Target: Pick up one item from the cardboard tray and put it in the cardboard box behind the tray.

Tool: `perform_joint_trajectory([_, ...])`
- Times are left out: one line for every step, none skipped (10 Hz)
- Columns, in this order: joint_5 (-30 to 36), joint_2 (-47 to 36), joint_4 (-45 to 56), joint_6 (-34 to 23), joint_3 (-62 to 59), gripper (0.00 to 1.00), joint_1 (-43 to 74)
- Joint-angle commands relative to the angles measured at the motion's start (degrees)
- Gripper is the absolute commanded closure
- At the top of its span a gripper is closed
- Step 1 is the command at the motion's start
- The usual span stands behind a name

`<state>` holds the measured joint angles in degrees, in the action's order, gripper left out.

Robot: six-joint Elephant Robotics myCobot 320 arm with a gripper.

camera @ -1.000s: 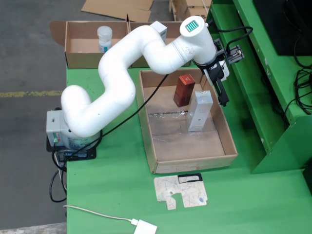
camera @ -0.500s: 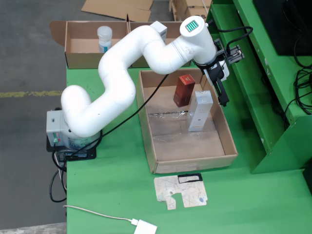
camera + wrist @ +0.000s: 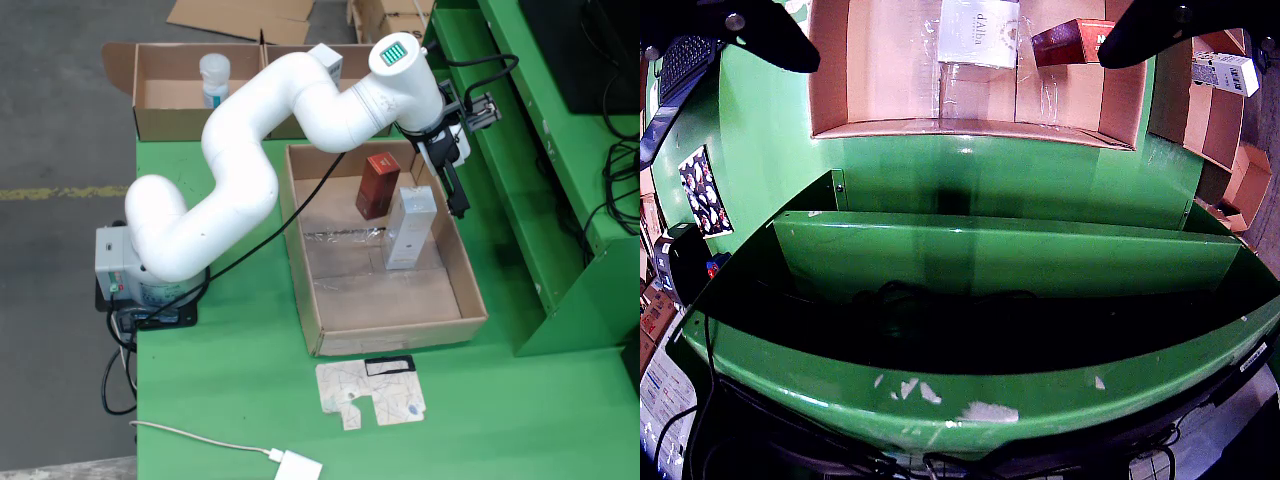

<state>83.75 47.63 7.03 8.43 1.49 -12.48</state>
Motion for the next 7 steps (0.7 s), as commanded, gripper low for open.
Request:
perform_joint_trajectory([-0.6,-0.8,0.4,0.3,-1.5,0.0,-0.2])
perform_joint_trajectory([-0.6,-0.8,0.4,0.3,-1.5,0.0,-0.2])
perform_joint_trajectory([-0.6,-0.4,0.7,0.4,-1.5,0.0,-0.3])
perform_joint_trajectory([-0.6,-0.4,0.7,0.4,-1.5,0.0,-0.3])
perform_joint_trajectory([0.1,0.1,2.9,1.0,-1.5,0.0,-0.3])
perform_joint_trajectory([0.1,0.1,2.9,1.0,-1.5,0.0,-0.3])
perform_joint_trajectory([0.2,0.1,3.5,1.1,-1.5,0.0,-0.3])
